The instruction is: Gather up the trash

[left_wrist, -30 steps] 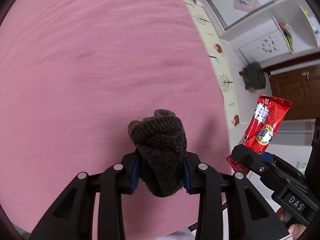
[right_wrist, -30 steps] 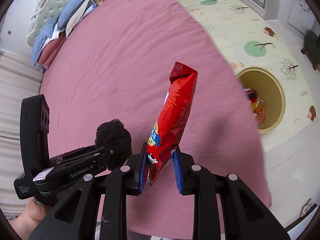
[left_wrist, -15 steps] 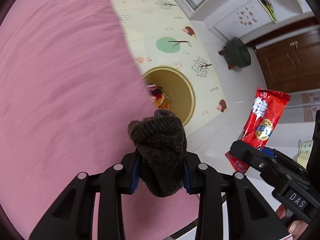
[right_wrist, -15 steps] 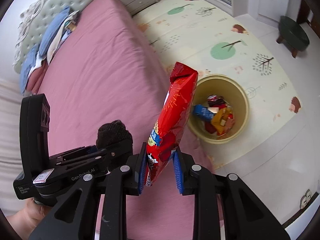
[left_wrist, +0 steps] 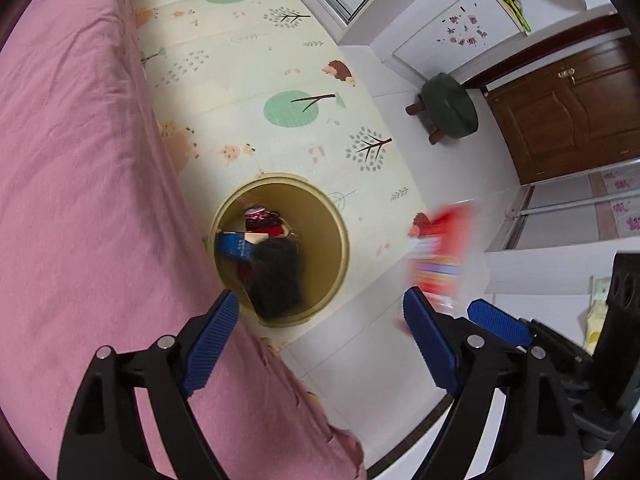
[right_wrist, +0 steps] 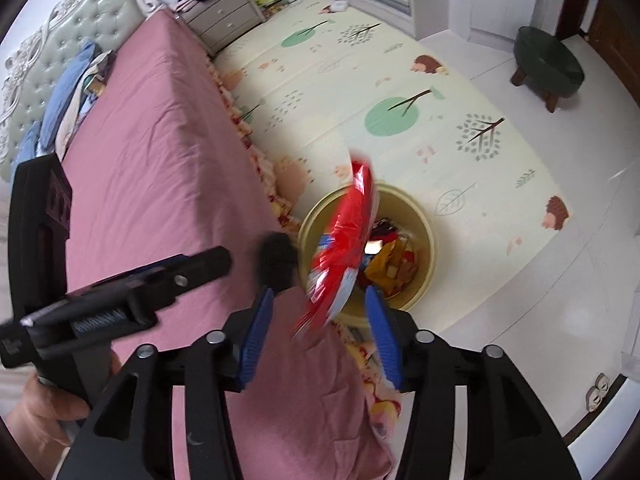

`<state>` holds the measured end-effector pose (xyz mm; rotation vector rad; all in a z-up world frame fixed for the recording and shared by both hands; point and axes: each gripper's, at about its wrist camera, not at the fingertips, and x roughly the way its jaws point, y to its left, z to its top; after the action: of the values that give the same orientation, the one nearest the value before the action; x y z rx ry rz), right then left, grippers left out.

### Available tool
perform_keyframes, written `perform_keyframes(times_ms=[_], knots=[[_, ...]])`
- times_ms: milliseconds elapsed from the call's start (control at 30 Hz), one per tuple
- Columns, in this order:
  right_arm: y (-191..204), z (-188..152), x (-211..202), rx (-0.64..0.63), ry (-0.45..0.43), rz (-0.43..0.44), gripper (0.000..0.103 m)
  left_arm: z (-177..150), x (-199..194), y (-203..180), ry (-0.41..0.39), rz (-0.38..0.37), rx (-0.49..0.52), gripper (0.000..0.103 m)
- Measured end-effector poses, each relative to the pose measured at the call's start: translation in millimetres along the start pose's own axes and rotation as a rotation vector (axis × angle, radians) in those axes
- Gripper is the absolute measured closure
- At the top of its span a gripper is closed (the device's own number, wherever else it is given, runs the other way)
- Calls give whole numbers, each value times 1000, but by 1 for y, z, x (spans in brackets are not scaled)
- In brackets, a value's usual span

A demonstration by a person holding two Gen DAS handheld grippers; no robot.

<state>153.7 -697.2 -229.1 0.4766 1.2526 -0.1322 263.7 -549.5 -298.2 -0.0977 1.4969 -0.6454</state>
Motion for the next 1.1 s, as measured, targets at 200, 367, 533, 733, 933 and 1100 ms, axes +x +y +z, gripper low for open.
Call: perform_keyframes(times_ms=[200, 367, 533, 733, 933, 1100], knots=[[-7, 4, -1, 43, -14, 10, 55, 4, 1, -6, 12, 45, 45, 15], [3, 1, -2, 31, -3, 10, 55, -7, -8, -4, 8, 45, 64, 15], [24, -8, -7, 6, 2, 12, 55, -23, -28, 12, -10, 74, 67, 15], [76, -23, -13, -74, 3, 54, 52, -54, -70, 54, -51, 109, 18, 15], [143, -49, 0, -187, 60, 102, 49, -97, -117, 118, -97, 153, -105, 12], [201, -77, 15, -279, 117, 144, 44, -143, -147, 177, -113, 198, -208, 12]])
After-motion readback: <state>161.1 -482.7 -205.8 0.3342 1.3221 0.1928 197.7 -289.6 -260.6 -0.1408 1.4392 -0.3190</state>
